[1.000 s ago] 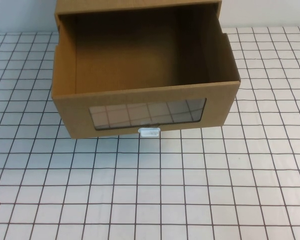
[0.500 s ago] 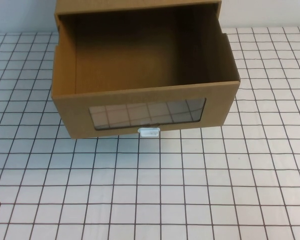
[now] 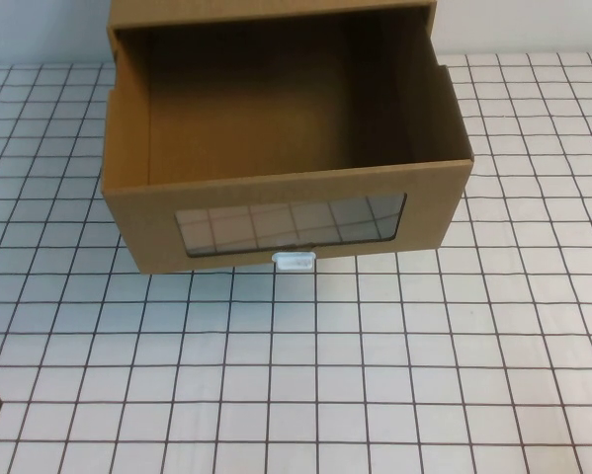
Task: Open the shoe box
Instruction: 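Pull the top drawer of the cardboard box fully open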
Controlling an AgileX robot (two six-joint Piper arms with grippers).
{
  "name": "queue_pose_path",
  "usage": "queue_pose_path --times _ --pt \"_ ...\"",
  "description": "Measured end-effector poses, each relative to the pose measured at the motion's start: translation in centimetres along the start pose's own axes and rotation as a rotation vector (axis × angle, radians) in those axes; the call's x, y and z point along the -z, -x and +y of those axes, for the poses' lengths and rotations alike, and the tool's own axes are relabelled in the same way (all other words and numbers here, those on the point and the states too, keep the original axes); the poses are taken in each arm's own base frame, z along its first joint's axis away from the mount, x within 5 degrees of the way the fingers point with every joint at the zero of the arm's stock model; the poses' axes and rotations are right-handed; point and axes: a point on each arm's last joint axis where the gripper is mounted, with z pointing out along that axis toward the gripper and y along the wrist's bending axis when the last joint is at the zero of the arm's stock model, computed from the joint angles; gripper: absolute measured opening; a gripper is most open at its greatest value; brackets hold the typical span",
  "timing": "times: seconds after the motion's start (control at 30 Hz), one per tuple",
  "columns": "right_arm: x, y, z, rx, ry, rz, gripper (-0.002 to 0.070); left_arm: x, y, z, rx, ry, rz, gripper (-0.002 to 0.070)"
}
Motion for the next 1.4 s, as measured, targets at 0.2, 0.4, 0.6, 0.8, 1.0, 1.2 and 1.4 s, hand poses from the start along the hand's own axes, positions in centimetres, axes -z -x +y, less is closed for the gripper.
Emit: queue_pose_path --times 0.2,0.4,0.6,0.8,1.0,1.2,1.4 --pt "0.0 -0.5 -0.1 0.0 -0.01 0.053 -0.0013 0.0 0.0 0.0 0.0 0.0 0.0 -0.0002" --pt "0.0 -0.5 -0.1 0.0 -0.01 0.053 -0.0013 0.0 0.0 0.0 0.0 0.0 0.0 -0.0002" --pt "0.0 -0.6 0.1 0.05 0.009 0.062 -0.0013 0.0 0.0 0.0 0.0 0.0 0.0 -0.0002" --pt "0.2 -1.8 0.3 0.112 0.046 0.194 -0.0013 0.0 0.0 0.0 0.0 0.0 0.0 -0.0002" --pt "0.2 -1.9 0.4 0.116 0.052 0.203 -0.0013 0.0 0.0 0.0 0.0 0.0 0.0 -0.0002" --pt "0.2 -1.9 0.4 0.117 0.053 0.203 -0.0013 0.0 0.0 0.0 0.0 0.0 0.0 -0.0002" --pt "0.2 -1.9 0.4 0.118 0.053 0.203 -0.0013 0.0 0.0 0.0 0.0 0.0 0.0 -0.0002"
